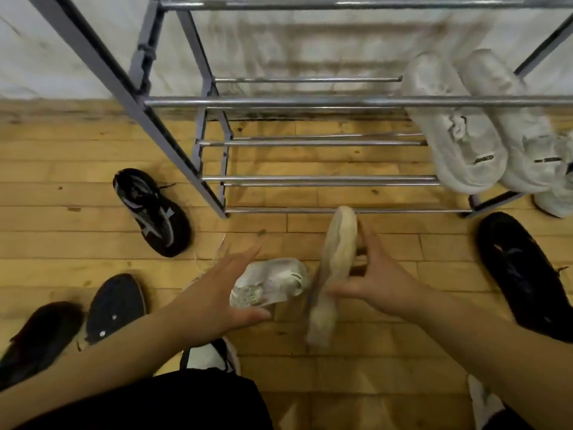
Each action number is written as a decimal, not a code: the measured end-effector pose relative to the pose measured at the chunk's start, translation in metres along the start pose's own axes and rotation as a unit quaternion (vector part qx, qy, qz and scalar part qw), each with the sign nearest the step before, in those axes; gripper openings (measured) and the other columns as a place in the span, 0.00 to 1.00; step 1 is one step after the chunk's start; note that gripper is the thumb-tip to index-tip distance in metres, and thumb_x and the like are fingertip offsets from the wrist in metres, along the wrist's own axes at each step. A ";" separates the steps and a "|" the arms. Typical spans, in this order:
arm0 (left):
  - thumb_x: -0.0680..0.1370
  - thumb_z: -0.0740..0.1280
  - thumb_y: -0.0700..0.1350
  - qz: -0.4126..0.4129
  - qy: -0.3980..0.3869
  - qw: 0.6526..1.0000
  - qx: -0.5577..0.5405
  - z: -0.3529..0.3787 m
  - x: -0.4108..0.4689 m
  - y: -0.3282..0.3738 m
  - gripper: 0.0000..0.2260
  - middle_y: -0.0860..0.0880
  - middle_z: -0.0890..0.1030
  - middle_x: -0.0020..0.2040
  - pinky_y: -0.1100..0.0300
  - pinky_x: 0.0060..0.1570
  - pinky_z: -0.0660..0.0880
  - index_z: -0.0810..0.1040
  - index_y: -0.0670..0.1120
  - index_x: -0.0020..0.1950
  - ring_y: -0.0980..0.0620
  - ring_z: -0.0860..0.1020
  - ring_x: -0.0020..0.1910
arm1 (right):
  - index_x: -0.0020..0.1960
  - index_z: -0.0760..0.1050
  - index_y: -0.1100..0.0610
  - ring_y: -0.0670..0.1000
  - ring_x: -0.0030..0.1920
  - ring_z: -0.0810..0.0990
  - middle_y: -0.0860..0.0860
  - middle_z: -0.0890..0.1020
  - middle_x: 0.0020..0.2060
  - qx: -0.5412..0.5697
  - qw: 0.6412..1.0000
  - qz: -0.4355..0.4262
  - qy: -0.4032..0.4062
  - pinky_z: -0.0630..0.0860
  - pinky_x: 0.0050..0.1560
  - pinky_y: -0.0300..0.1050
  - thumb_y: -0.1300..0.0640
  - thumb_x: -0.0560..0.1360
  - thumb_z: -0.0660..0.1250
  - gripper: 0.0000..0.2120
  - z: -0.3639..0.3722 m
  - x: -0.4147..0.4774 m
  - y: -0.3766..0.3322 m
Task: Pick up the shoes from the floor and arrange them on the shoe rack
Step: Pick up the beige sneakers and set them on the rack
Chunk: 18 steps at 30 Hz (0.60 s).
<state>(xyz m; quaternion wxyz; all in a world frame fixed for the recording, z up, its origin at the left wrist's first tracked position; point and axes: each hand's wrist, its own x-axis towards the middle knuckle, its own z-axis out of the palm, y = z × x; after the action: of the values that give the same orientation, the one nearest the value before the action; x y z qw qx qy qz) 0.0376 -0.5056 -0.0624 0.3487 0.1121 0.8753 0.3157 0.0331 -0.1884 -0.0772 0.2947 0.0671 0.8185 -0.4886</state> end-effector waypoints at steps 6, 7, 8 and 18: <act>0.67 0.80 0.61 -0.043 -0.026 0.960 -0.274 0.022 -0.016 -0.002 0.44 0.75 0.61 0.72 0.61 0.65 0.75 0.52 0.84 0.68 0.64 0.71 0.69 | 0.77 0.61 0.36 0.63 0.61 0.83 0.60 0.76 0.67 0.406 0.911 -0.003 -0.071 0.84 0.51 0.57 0.72 0.62 0.78 0.55 0.034 0.007 -0.059; 0.69 0.80 0.57 -0.031 -0.023 0.952 -0.303 0.022 -0.019 -0.002 0.43 0.71 0.65 0.73 0.62 0.63 0.76 0.55 0.81 0.70 0.64 0.74 0.67 | 0.77 0.64 0.37 0.65 0.61 0.83 0.62 0.77 0.66 0.431 0.898 -0.003 -0.083 0.84 0.52 0.57 0.70 0.59 0.81 0.55 0.041 0.008 -0.061; 0.72 0.79 0.53 -0.021 -0.011 0.952 -0.305 0.021 -0.021 -0.002 0.42 0.68 0.69 0.73 0.62 0.62 0.77 0.56 0.77 0.74 0.64 0.76 0.66 | 0.75 0.66 0.39 0.65 0.61 0.83 0.63 0.78 0.65 0.449 0.888 -0.003 -0.094 0.84 0.52 0.56 0.68 0.55 0.85 0.56 0.047 0.010 -0.063; 0.74 0.78 0.50 -0.007 0.165 0.965 -0.205 -0.005 -0.067 -0.038 0.36 0.65 0.73 0.66 0.65 0.64 0.73 0.64 0.79 0.70 0.65 0.74 0.64 | 0.79 0.45 0.29 0.44 0.64 0.77 0.45 0.65 0.78 0.171 0.982 -0.024 0.081 0.81 0.54 0.50 0.59 0.69 0.81 0.58 0.070 0.001 -0.087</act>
<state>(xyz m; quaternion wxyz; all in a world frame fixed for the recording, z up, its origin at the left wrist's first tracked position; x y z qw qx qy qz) 0.0843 -0.5656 -0.0478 0.2169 -0.0219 0.8384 0.4996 0.0271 -0.2915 -0.0362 0.2000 0.1355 0.7455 -0.6212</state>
